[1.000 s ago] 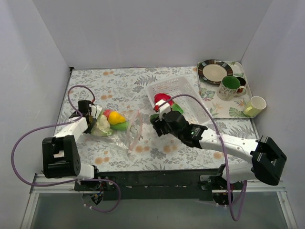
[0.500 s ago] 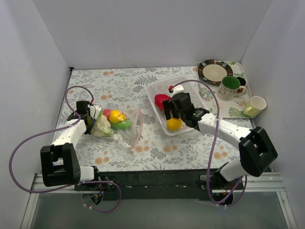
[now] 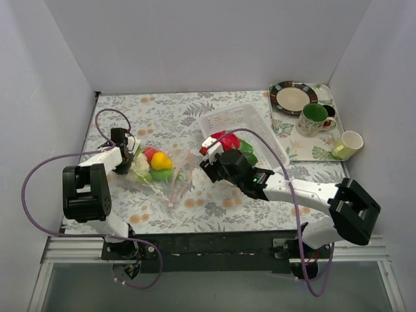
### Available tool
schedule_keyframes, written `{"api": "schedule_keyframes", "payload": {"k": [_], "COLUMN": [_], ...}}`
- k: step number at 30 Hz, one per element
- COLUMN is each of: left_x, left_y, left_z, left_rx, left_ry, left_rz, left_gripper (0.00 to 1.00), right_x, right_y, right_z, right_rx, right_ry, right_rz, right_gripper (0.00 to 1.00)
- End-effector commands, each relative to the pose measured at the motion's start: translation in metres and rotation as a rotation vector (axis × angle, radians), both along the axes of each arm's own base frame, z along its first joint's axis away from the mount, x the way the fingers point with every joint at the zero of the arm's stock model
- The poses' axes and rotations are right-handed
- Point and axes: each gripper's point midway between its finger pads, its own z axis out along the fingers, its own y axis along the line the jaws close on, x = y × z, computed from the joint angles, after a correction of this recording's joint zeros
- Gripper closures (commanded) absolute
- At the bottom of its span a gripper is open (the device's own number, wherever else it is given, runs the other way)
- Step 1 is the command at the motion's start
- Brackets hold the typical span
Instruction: Open the zip-top bag and remove the fake food
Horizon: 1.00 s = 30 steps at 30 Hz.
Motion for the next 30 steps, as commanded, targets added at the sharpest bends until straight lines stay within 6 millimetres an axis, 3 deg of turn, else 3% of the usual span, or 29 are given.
{"api": "schedule_keyframes", "payload": {"k": [1,2,4,5,10,18,19,25,30], "left_x": [0.023,0.027,0.030,0.031,0.027,0.013,0.012,0.012,0.009], "left_y": [0.000,-0.002,-0.004,-0.004,-0.010,-0.010,-0.011,-0.011,-0.013], "left_z": [-0.002,-0.005,-0.007,-0.008,-0.013,-0.023,-0.024,-0.019,-0.011], "left_rx": [0.037,0.044,0.050,0.052,0.048,0.049,0.046,0.048,0.035], "left_ry": [-0.027,-0.020,-0.015,-0.010,-0.004,0.016,0.017,0.008,-0.008], "left_rz": [0.000,-0.007,-0.018,-0.021,-0.042,-0.047,-0.045,-0.052,-0.056], "left_gripper": [1.00,1.00,1.00,1.00,1.00,1.00,1.00,1.00,1.00], "right_x": [-0.007,-0.009,-0.017,-0.020,-0.038,-0.051,-0.053,-0.047,-0.034], "right_y": [0.036,0.044,0.064,0.071,0.104,0.130,0.133,0.147,0.161], "right_z": [-0.005,-0.016,-0.013,-0.023,-0.016,-0.037,-0.049,-0.076,-0.078], "right_rx": [0.043,0.031,0.056,0.044,0.079,0.065,0.050,0.006,0.011], "right_ry": [-0.023,-0.003,0.015,0.038,0.048,0.088,0.105,0.129,0.109], "right_rz": [0.142,0.168,0.262,0.288,0.410,0.487,0.498,0.506,0.481], "right_gripper": [0.41,0.39,0.32,0.30,0.28,0.24,0.23,0.18,0.11]}}
